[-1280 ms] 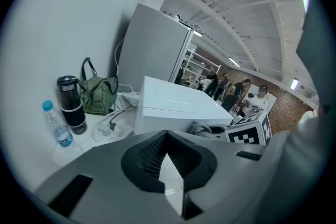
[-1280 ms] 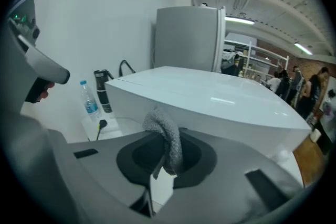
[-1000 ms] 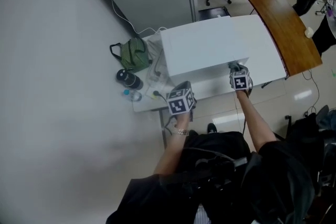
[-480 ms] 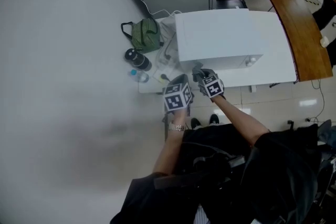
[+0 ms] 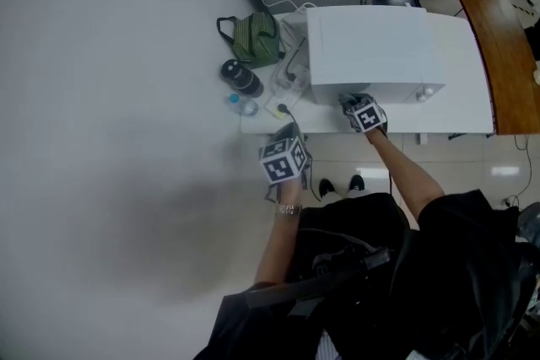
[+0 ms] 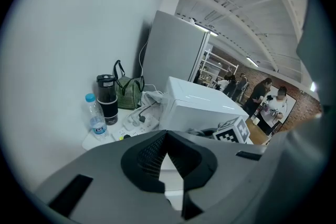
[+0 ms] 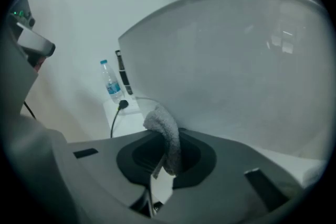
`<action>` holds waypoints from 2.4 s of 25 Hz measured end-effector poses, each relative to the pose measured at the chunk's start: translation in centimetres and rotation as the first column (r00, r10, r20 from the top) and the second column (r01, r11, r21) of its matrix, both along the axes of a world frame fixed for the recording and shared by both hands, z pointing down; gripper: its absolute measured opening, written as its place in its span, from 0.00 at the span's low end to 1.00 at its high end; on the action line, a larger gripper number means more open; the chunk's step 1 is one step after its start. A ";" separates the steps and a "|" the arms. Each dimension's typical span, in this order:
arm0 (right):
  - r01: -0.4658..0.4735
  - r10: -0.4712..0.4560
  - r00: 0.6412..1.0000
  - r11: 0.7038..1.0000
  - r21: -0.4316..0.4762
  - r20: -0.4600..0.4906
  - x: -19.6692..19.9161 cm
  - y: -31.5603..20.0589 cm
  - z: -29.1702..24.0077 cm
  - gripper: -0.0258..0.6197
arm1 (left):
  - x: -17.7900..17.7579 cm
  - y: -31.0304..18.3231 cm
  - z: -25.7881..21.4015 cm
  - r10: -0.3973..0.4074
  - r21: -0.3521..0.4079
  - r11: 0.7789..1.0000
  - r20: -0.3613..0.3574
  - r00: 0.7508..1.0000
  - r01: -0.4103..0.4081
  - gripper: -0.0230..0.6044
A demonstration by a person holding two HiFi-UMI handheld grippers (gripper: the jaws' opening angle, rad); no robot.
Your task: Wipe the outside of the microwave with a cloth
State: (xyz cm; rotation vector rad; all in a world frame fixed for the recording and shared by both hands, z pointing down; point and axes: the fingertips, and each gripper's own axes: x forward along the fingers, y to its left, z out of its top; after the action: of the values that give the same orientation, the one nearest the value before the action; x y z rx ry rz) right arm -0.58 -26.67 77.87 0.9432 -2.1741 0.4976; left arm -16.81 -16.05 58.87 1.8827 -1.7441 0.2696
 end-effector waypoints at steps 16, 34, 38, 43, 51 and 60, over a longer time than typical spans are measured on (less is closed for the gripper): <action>-0.416 0.414 0.894 0.909 -0.025 0.169 10.9 4.8 -10.6 0.09 | 8.7 -0.4 1.5 0.223 -0.001 0.975 -0.056 0.973 -0.224 0.03; -0.149 0.186 0.914 0.980 -0.129 0.361 6.9 17.1 -12.9 0.09 | 21.0 5.3 0.5 0.256 -0.036 0.967 0.102 0.961 -0.253 0.03; -0.187 0.198 0.928 0.980 -0.065 0.315 7.5 16.6 -14.1 0.09 | 22.0 4.5 0.0 0.282 -0.022 0.959 0.109 0.953 -0.281 0.03; -0.263 0.261 0.938 0.964 -0.024 0.227 9.4 15.7 -14.7 0.09 | 22.8 4.7 0.0 0.290 -0.015 0.957 0.069 0.955 -0.290 0.03; -0.333 0.329 0.926 0.943 -0.012 0.184 9.9 16.9 -15.6 0.09 | 22.6 5.3 -1.0 0.328 0.009 0.944 0.070 0.942 -0.330 0.03; -0.357 0.353 0.912 0.934 -0.017 0.208 9.0 17.9 -15.5 0.09 | 21.6 6.4 -1.0 0.344 0.022 0.938 0.060 0.937 -0.346 0.03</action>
State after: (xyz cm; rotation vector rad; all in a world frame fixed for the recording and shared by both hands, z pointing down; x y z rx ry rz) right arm 8.38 -8.73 62.41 1.3640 -2.1992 0.7775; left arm 4.79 -9.67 57.90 2.2211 -1.4488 0.4305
